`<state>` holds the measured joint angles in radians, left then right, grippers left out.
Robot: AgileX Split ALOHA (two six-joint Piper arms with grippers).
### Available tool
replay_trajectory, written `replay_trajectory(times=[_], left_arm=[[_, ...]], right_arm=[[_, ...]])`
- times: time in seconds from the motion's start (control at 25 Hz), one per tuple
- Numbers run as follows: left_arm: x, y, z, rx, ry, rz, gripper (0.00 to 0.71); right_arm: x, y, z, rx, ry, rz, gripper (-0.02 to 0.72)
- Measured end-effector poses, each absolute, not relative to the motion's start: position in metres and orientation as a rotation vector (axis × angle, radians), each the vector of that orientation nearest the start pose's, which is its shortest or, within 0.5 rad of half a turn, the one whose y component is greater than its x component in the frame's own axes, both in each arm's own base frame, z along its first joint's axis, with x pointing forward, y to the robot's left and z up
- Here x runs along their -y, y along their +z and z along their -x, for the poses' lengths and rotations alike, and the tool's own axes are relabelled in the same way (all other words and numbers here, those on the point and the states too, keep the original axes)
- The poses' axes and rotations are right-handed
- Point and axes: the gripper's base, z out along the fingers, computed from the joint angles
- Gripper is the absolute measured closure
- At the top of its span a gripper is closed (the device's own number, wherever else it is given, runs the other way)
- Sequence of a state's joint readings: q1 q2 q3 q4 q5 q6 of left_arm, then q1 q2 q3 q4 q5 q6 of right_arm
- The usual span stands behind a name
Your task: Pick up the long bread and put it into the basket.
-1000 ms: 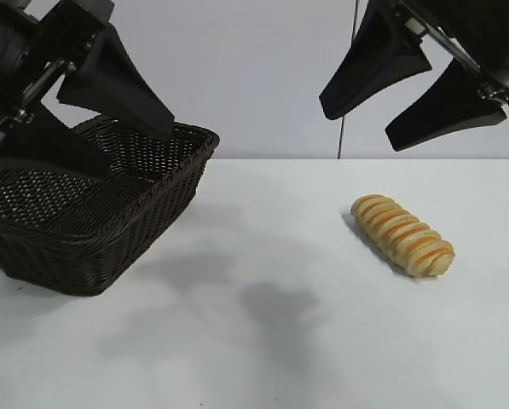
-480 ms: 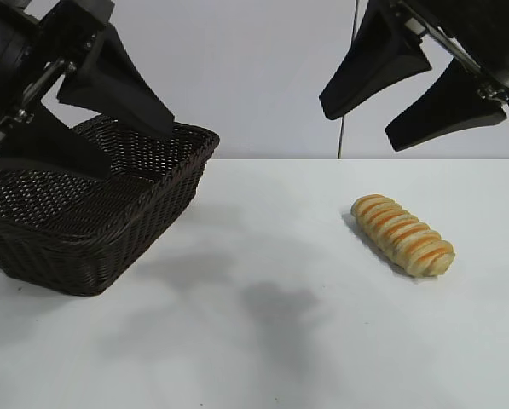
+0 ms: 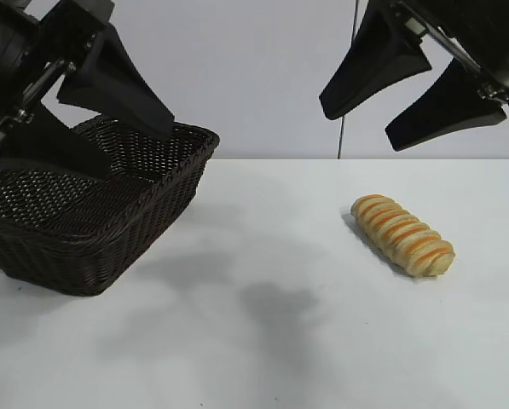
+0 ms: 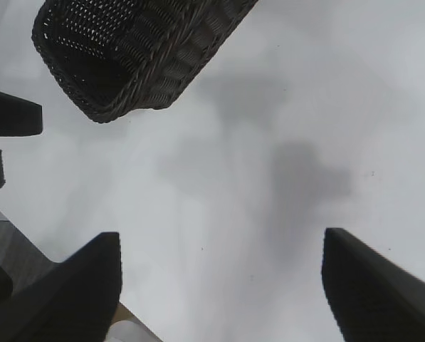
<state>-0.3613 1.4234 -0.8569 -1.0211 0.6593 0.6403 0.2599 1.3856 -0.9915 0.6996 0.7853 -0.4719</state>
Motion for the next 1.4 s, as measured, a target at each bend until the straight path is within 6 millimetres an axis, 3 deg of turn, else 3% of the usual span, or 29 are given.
replay_trajectory(times=[0.4,0.56,0.72,0.96,1.4], left_arm=[[0.141,0.261,-0.239,-2.463,-0.983,-0.319,0.169],[0.126,0.280,-0.231,-2.443,-0.956,-0.231,0.169],[0.103,0.290,-0.229,-2.470,-0.899,0.005,0.169],[0.083,0.281,-0.238,-2.529,-0.868,0.426,0.169],[0.076,0.252,-0.256,-2.585,-0.734,0.756,0.169]], right_arm=[[-0.112,0.286,-0.258,-2.491,0.728,0.436,0.147],[-0.112,0.286,-0.258,-2.491,0.728,0.436,0.147],[-0.112,0.286,-0.258,-2.491,0.728,0.436,0.147],[-0.112,0.286,-0.258,-2.491,0.728,0.436,0.147],[-0.112,0.286,-0.258,-2.491,0.728,0.436,0.147]])
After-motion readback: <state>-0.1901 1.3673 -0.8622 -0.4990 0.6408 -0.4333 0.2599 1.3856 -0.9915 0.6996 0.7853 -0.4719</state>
